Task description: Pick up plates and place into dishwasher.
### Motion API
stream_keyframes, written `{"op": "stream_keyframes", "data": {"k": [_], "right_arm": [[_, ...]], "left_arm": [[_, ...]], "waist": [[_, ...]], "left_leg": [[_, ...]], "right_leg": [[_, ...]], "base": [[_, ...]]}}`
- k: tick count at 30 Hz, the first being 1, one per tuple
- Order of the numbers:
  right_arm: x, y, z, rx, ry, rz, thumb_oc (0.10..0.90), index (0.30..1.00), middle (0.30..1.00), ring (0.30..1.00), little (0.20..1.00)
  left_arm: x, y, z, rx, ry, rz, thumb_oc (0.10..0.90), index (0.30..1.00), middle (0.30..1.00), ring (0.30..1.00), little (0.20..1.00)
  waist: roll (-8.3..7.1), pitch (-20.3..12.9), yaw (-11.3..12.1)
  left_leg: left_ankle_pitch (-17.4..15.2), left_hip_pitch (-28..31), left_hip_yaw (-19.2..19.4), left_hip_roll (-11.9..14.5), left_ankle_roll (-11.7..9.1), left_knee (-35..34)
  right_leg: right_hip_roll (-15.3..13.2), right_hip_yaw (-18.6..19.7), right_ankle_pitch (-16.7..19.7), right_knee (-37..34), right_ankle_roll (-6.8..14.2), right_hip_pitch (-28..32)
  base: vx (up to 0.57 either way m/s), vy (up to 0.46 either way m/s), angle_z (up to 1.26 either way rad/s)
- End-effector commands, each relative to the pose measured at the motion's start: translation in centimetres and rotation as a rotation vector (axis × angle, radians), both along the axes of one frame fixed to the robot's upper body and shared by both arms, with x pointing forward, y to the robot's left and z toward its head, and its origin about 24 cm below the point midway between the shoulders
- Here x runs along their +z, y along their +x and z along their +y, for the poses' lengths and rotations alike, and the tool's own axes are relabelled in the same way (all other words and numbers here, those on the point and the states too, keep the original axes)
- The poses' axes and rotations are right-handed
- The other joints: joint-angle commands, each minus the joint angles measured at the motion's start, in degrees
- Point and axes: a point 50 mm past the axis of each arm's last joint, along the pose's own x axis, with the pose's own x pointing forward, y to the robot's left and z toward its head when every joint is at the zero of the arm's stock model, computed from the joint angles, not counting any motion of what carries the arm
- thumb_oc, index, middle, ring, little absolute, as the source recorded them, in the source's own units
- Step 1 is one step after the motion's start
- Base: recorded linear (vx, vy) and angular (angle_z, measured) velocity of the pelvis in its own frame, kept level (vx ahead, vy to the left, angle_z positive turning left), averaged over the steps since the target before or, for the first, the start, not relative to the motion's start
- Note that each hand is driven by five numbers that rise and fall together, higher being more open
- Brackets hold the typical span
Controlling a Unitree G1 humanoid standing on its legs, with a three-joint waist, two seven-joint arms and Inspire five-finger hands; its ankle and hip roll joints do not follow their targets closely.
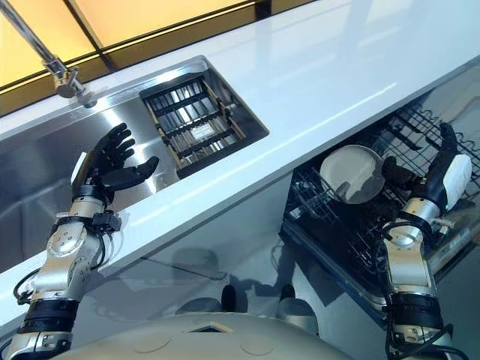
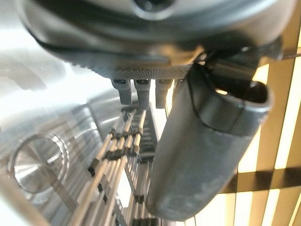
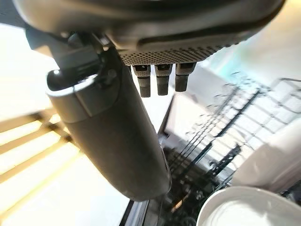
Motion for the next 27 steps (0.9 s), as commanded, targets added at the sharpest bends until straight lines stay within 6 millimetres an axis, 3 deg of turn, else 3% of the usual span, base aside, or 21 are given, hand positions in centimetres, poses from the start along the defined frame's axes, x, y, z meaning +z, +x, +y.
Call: {"op": "stream_keyframes", "data": {"k": [1, 4, 10, 18, 27], "right_arm": [[3.4, 0.1, -0.2, -0.007, 0.108, -0.327, 0.800, 0.900, 0.900, 0.900, 0.900], [2.2, -0.6, -0.8, -0.060, 0.223, -0.378, 0.800, 0.900, 0.900, 0.900, 0.900], [-2.3, -1.8, -2.0, -0.161, 0.575, -0.468, 0.800, 0.900, 0.900, 0.900, 0.900], [-3.9, -1.6, -4.1, -0.251, 0.537, -0.370, 0.800, 0.900, 0.900, 0.900, 0.900], [-5.0, -1.4, -6.5, -0.307, 0.595, -0.292, 0.800, 0.900, 0.900, 0.900, 0.900]], "left_arm": [[5.1, 1.1, 1.1, -0.015, 0.094, -0.237, 0.800, 0.900, 0.900, 0.900, 0.900], [5.3, 1.1, 1.2, -0.013, 0.104, -0.243, 0.800, 0.900, 0.900, 0.900, 0.900], [6.3, 1.7, 1.7, -0.020, 0.118, -0.262, 0.800, 0.900, 0.900, 0.900, 0.900], [9.4, 2.7, 0.9, -0.047, 0.156, -0.364, 0.800, 0.900, 0.900, 0.900, 0.900], [11.6, 3.0, -0.1, -0.078, 0.143, -0.469, 0.800, 0.900, 0.900, 0.900, 0.900]], "waist": [[-0.42, -4.3, -1.6], [-0.29, -4.1, -2.1], [0.54, -3.9, -2.4], [1.89, -2.7, -0.7], [5.59, 0.4, 1.3]], "left_leg": [[-2.7, -0.6, 2.2, -1.6, 1.2, 0.3], [-2.9, -0.5, 2.9, -1.5, 1.3, 0.3], [-3.9, 0.0, 3.7, -1.6, 1.3, 0.3], [-3.3, -0.8, 2.1, -1.7, 0.7, 0.3], [-0.5, -4.4, -1.7, -1.7, -1.0, 1.3]], "right_leg": [[1.6, -0.8, -3.7, 2.9, 1.6, 1.1], [1.6, -0.5, -3.7, 3.0, 1.7, 0.9], [1.1, -0.8, -4.0, 2.9, 2.0, 1.2], [0.7, -2.3, -4.4, 3.5, 1.5, 0.8], [-0.5, -4.5, -7.2, 8.9, -0.3, -2.4]], "base": [[0.00, -0.029, -0.17], [0.00, -0.025, -0.16], [0.03, -0.043, -0.10], [0.04, -0.060, 0.05], [-0.01, -0.009, 0.17]]}}
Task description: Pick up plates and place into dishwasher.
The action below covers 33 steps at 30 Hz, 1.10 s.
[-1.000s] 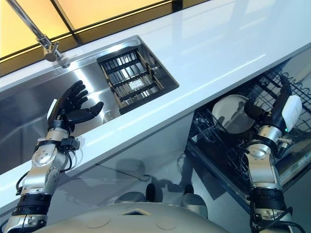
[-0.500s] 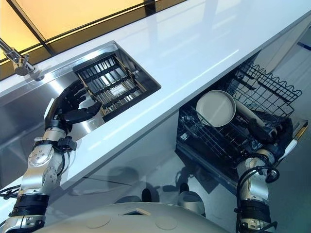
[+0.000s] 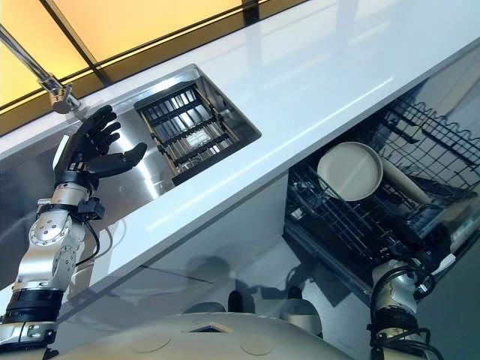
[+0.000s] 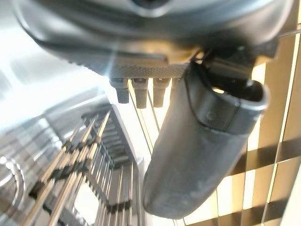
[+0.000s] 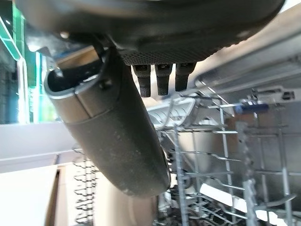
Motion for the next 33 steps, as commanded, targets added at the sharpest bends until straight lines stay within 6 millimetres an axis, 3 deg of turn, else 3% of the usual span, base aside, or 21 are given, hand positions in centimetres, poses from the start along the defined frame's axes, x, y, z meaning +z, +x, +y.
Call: {"op": "stream_keyframes", "data": {"k": [1, 5, 12, 21, 24, 33], "right_arm": [[5.6, 4.1, -3.1, 0.011, -0.117, -0.214, 0.800, 0.900, 0.900, 0.900, 0.900], [5.6, 4.5, -3.8, 0.039, -0.050, -0.244, 0.800, 0.900, 0.900, 0.900, 0.900], [6.3, 7.4, -1.7, 0.288, 0.118, -0.529, 0.800, 0.900, 0.900, 0.900, 0.900], [9.9, 11.9, 3.5, 0.795, 0.190, -0.819, 0.800, 0.900, 0.900, 0.900, 0.900], [11.4, 13.4, 6.4, 0.968, 0.222, -0.883, 0.800, 0.900, 0.900, 0.900, 0.900], [15.1, 16.7, 12.1, 1.241, 0.231, -0.916, 0.800, 0.900, 0.900, 0.900, 0.900]], "left_arm": [[8.4, 1.7, -1.2, -0.085, 0.053, -0.387, 0.800, 0.900, 0.900, 0.900, 0.900], [8.6, 2.0, -1.7, -0.112, 0.039, -0.401, 0.800, 0.900, 0.900, 0.900, 0.900], [9.2, 2.3, -2.1, -0.142, 0.029, -0.422, 0.800, 0.900, 0.900, 0.900, 0.900], [8.5, 2.8, -2.6, -0.157, 0.020, -0.398, 0.800, 0.900, 0.900, 0.900, 0.900], [8.1, 2.9, -2.9, -0.161, 0.016, -0.381, 0.800, 0.900, 0.900, 0.900, 0.900], [7.3, 3.7, -3.8, -0.202, 0.016, -0.327, 0.800, 0.900, 0.900, 0.900, 0.900]], "waist": [[1.27, 1.3, 1.2], [2.67, 2.9, 1.9], [3.31, 4.1, 2.7], [2.67, 3.8, 3.2], [2.25, 3.5, 3.6], [1.12, 2.3, 5.9]], "left_leg": [[-0.4, -3.7, -0.6, -1.3, -1.5, 1.6], [0.4, -5.7, -2.0, -1.3, -2.3, 3.1], [0.9, -7.0, -3.0, -1.0, -2.8, 3.8], [1.2, -6.6, -3.1, -1.1, -2.9, 3.3], [1.2, -6.3, -3.2, -1.2, -2.8, 3.5], [0.7, -5.1, -4.6, -1.5, -2.6, 4.8]], "right_leg": [[0.2, -3.1, -7.9, 9.9, -0.2, -2.4], [-0.3, -4.4, -9.1, 12.2, -1.2, -3.7], [-0.9, -6.1, -11.1, 15.2, -2.1, -4.7], [-0.6, -6.6, -10.9, 14.3, -2.0, -4.1], [-0.5, -6.6, -10.7, 13.9, -2.1, -3.3], [-0.7, -7.5, -11.0, 13.7, -2.4, -0.5]], "base": [[-0.01, 0.022, 0.30], [-0.03, 0.002, 0.26], [-0.01, -0.025, 0.06], [0.01, 0.001, -0.01], [0.05, 0.022, -0.01], [0.07, 0.018, 0.05]]}}
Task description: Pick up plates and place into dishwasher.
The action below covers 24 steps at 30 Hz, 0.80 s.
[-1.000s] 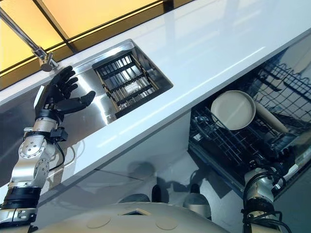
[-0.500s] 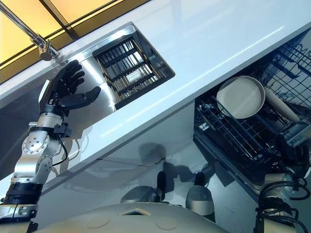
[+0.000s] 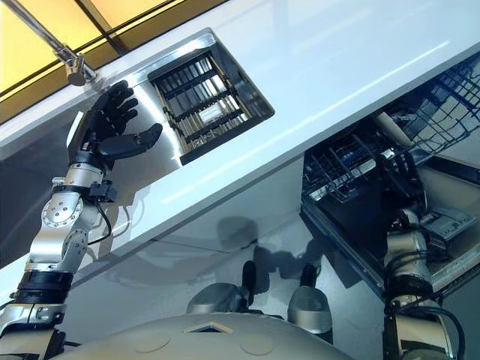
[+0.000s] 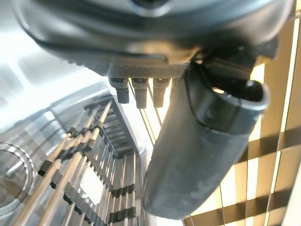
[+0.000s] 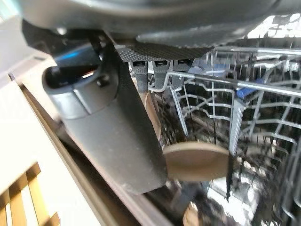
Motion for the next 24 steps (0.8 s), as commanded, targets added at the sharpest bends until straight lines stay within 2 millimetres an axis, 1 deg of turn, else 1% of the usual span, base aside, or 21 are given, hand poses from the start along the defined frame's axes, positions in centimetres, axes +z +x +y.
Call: {"op": "stream_keyframes", "data": {"k": [1, 3, 5, 6, 9, 12, 14, 15, 18, 22, 24], "right_arm": [[10.5, 8.5, 11.2, 0.562, -0.148, -0.447, 0.800, 0.900, 0.900, 0.900, 0.900], [11.1, 9.1, 11.3, 0.503, -0.179, -0.428, 0.800, 0.900, 0.900, 0.900, 0.900], [11.3, 9.4, 11.1, 0.450, -0.186, -0.400, 0.800, 0.900, 0.900, 0.900, 0.900], [11.2, 9.4, 10.0, 0.305, -0.223, -0.340, 0.800, 0.900, 0.900, 0.900, 0.900], [10.7, 8.8, 9.1, 0.203, -0.239, -0.307, 0.800, 0.900, 0.900, 0.900, 0.900], [10.2, 7.6, 8.1, 0.100, -0.270, -0.288, 0.800, 0.900, 0.900, 0.900, 0.900], [10.0, 6.2, 7.0, 0.002, -0.340, -0.279, 0.800, 0.900, 0.900, 0.900, 0.900], [10.0, 6.0, 6.8, -0.011, -0.353, -0.280, 0.800, 0.900, 0.900, 0.900, 0.900], [10.9, 4.0, 5.2, -0.182, -0.448, -0.313, 0.800, 0.900, 0.900, 0.900, 0.900], [12.1, 1.7, 3.3, -0.354, -0.516, -0.363, 0.800, 0.900, 0.900, 0.900, 0.900], [12.6, 1.0, 2.7, -0.437, -0.564, -0.358, 0.800, 0.900, 0.900, 0.900, 0.900]], "left_arm": [[5.5, 1.3, -1.0, -0.074, 0.040, -0.238, 0.800, 0.900, 0.900, 0.900, 0.900], [5.3, 1.4, -1.0, -0.079, 0.042, -0.224, 0.800, 0.900, 0.900, 0.900, 0.900], [5.2, 1.5, -1.0, -0.082, 0.042, -0.214, 0.800, 0.900, 0.900, 0.900, 0.900], [5.1, 1.4, -0.8, -0.082, 0.043, -0.204, 0.800, 0.900, 0.900, 0.900, 0.900], [4.9, 1.1, -0.5, -0.076, 0.041, -0.200, 0.800, 0.900, 0.900, 0.900, 0.900], [4.5, 0.6, -0.3, -0.070, 0.039, -0.201, 0.800, 0.900, 0.900, 0.900, 0.900], [4.3, 0.1, -0.1, -0.068, 0.040, -0.204, 0.800, 0.900, 0.900, 0.900, 0.900], [4.2, 0.0, -0.1, -0.067, 0.041, -0.204, 0.800, 0.900, 0.900, 0.900, 0.900], [4.0, -0.5, 0.2, -0.056, 0.042, -0.204, 0.800, 0.900, 0.900, 0.900, 0.900], [3.7, -0.9, 0.8, -0.036, 0.040, -0.202, 0.800, 0.900, 0.900, 0.900, 0.900], [3.7, -1.1, 1.0, -0.032, 0.037, -0.199, 0.800, 0.900, 0.900, 0.900, 0.900]], "waist": [[-3.06, -4.9, 4.4], [-3.32, -5.4, 4.9], [-3.49, -5.6, 5.2], [-3.67, -6.1, 5.5], [-3.88, -6.4, 5.4], [-4.24, -6.7, 5.1], [-4.78, -7.0, 4.6], [-4.86, -7.1, 4.6], [-5.45, -7.4, 3.6], [-6.13, -8.0, 2.2], [-6.38, -8.2, 1.9]], "left_leg": [[-1.9, -3.7, -0.7, -2.8, -1.0, 4.8], [-2.0, -3.2, -1.1, -2.9, -0.9, 4.9], [-2.0, -2.8, -1.4, -3.0, -0.9, 4.8], [-2.1, -2.3, -1.5, -3.0, -0.7, 4.4], [-2.0, -1.7, -1.5, -3.0, -0.5, 3.8], [-2.1, -1.0, -1.4, -3.0, -0.1, 3.1], [-2.2, -0.5, -1.1, -3.0, 0.3, 2.5], [-2.2, -0.4, -1.0, -3.0, 0.3, 2.4], [-2.7, 0.4, -0.1, -3.1, 0.8, 1.8], [-3.5, 1.2, 1.5, -3.3, 1.3, 1.3], [-3.5, 1.3, 2.4, -3.4, 1.6, 1.3]], "right_leg": [[-1.4, -0.1, -11.0, 13.6, -1.4, -1.0], [-1.4, -0.4, -11.0, 13.4, -1.4, -0.3], [-1.4, -0.5, -10.9, 13.2, -1.4, 0.2], [-1.4, -0.6, -10.7, 12.9, -1.3, 0.6], [-1.3, -0.5, -10.5, 12.5, -1.2, 1.0], [-1.1, -0.1, -10.2, 12.1, -1.0, 1.3], [-0.9, 0.4, -9.8, 11.3, -0.8, 1.7], [-0.9, 0.5, -9.7, 11.1, -0.7, 1.7], [-0.6, 1.3, -9.0, 9.9, -0.2, 2.0], [-0.3, 2.5, -7.7, 7.7, 0.5, 2.3], [-0.2, 3.0, -6.3, 6.1, 0.9, 2.3]], "base": [[0.09, 0.026, 0.10], [0.09, 0.026, 0.16], [0.07, 0.031, 0.06], [0.06, 0.044, 0.06], [0.03, 0.031, 0.09], [0.00, 0.024, 0.09], [0.00, 0.004, 0.02], [0.00, 0.000, 0.00], [0.00, -0.003, -0.03], [-0.01, -0.007, -0.13], [-0.05, -0.011, -0.23]]}}
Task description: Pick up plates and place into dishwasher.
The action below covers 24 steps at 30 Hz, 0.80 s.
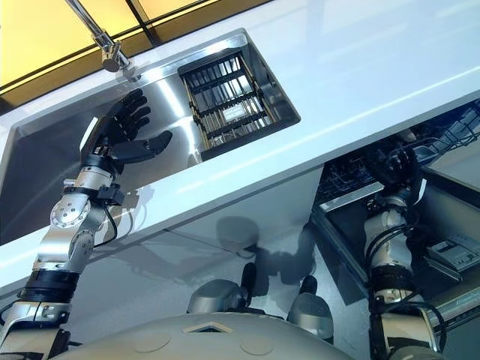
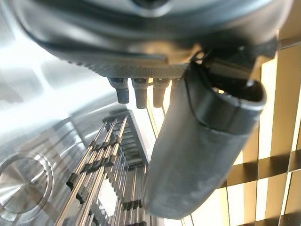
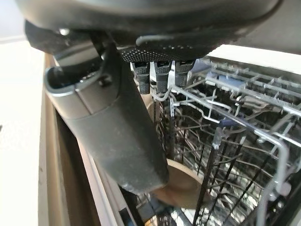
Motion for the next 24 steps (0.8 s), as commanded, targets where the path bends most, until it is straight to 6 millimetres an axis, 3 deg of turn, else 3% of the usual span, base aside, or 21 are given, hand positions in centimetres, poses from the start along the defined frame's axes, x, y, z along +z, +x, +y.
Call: {"op": "stream_keyframes", "data": {"k": [1, 6, 16, 24], "right_arm": [[11.4, 0.7, -1.1, -0.121, -0.321, -0.507, 0.800, 0.900, 0.900, 0.900, 0.900], [11.2, 0.1, -2.4, -0.213, -0.323, -0.449, 0.800, 0.900, 0.900, 0.900, 0.900], [10.2, 0.6, -1.5, -0.164, -0.311, -0.394, 0.800, 0.900, 0.900, 0.900, 0.900], [8.1, -0.9, -4.1, -0.378, -0.339, -0.199, 0.800, 0.900, 0.900, 0.900, 0.900]], "left_arm": [[4.8, -1.2, 1.5, 0.022, 0.043, -0.241, 0.800, 0.900, 0.900, 0.900, 0.900], [5.0, -1.4, 1.7, 0.019, 0.035, -0.252, 0.800, 0.900, 0.900, 0.900, 0.900], [5.2, -0.4, 0.9, 0.006, 0.039, -0.256, 0.800, 0.900, 0.900, 0.900, 0.900], [6.0, -0.1, 1.6, 0.030, 0.067, -0.276, 0.800, 0.900, 0.900, 0.900, 0.900]], "waist": [[-5.30, -9.4, -1.9], [-6.35, -10.0, -2.6], [-7.44, -10.4, -3.7], [-7.62, -10.0, -4.8]], "left_leg": [[-3.0, -1.3, 2.2, -3.4, 1.6, 1.2], [-3.8, -0.7, 3.8, -3.6, 2.2, 0.9], [-4.8, -0.1, 6.3, -3.8, 3.0, 0.3], [-5.5, 0.2, 8.2, -3.7, 3.2, 0.1]], "right_leg": [[-0.2, 2.3, -5.3, 5.0, 1.4, -0.5], [0.2, 4.8, -2.7, 1.5, 2.4, -0.3], [0.3, 6.6, -2.3, 0.7, 3.1, -0.3], [0.0, 7.3, -1.9, 0.9, 3.8, -0.9]], "base": [[-0.06, -0.022, -0.39], [-0.02, -0.022, -0.28], [0.00, 0.005, -0.15], [-0.01, -0.012, -0.04]]}}
